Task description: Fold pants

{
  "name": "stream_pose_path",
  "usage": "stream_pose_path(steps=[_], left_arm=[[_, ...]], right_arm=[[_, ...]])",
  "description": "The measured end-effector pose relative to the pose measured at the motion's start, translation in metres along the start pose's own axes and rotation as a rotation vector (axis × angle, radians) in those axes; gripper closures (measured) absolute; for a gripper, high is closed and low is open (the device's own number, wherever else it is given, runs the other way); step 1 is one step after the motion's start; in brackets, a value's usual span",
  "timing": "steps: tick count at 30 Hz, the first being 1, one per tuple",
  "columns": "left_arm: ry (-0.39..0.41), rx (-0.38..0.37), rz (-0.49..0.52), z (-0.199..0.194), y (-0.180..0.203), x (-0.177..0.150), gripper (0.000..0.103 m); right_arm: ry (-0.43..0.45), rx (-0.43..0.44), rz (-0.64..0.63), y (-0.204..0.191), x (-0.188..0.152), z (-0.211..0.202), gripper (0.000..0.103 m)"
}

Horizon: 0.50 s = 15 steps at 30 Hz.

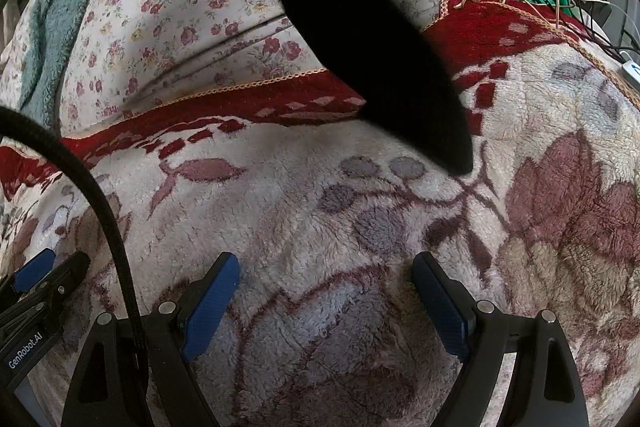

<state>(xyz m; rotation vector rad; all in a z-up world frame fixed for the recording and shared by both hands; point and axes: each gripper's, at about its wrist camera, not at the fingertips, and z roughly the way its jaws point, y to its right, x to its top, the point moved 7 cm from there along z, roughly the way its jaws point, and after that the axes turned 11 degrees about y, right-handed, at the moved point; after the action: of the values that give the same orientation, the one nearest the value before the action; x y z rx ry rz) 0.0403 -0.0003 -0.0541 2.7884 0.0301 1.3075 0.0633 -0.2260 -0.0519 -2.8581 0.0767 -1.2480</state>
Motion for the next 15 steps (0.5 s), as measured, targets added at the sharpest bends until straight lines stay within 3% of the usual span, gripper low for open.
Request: stream_pose_path(steps=[15], left_arm=[[-0.001,-0.001,-0.001,0.0009,-0.0024,-0.0001,0.031]], right_arm=[[0.000,0.000,0.000,0.0003,-0.0004,0.0003,0.016]])
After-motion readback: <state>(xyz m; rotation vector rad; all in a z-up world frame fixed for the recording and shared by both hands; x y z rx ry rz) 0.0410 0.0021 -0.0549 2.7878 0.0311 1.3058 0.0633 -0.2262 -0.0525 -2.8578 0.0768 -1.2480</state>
